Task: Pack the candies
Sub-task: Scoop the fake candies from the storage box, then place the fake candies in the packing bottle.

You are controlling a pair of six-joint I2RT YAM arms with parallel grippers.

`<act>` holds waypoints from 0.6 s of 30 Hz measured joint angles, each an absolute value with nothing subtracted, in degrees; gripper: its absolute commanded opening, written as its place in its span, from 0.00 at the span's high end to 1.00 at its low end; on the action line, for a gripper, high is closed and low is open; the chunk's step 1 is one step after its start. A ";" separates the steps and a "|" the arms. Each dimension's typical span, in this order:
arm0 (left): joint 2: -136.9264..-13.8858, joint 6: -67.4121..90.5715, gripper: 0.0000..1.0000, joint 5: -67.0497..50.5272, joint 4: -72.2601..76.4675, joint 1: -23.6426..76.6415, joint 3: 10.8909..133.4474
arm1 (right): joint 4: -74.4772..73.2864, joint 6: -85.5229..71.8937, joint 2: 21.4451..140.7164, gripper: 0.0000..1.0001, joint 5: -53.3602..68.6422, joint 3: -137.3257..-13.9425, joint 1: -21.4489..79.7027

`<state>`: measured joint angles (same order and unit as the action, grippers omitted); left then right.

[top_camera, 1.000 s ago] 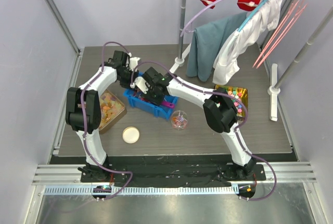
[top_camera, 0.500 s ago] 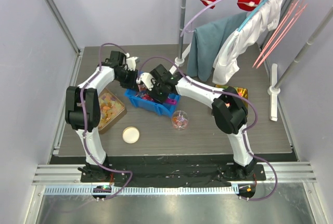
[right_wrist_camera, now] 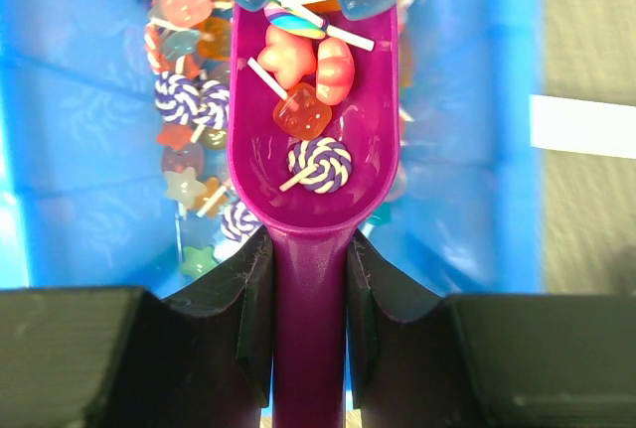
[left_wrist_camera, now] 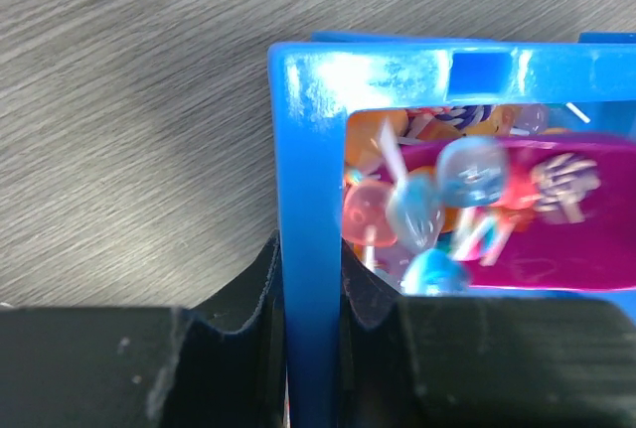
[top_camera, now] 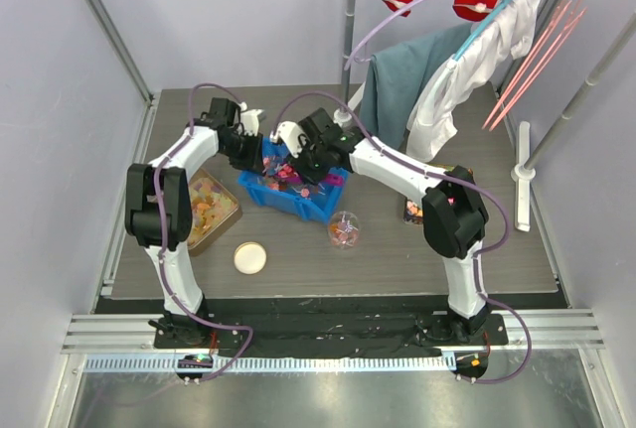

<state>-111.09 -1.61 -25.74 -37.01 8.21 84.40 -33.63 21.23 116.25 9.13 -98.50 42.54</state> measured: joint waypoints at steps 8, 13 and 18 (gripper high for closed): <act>-112.05 -1.56 1.00 -25.58 -37.10 8.14 84.44 | -33.41 21.23 113.60 0.99 9.19 -98.54 41.45; -112.77 -1.41 1.00 -25.54 -37.32 7.94 85.41 | -33.26 21.26 111.98 0.99 9.85 -97.86 41.43; -113.27 -0.99 1.00 -25.58 -37.43 7.40 86.06 | -32.71 21.28 109.12 0.99 11.99 -94.52 40.51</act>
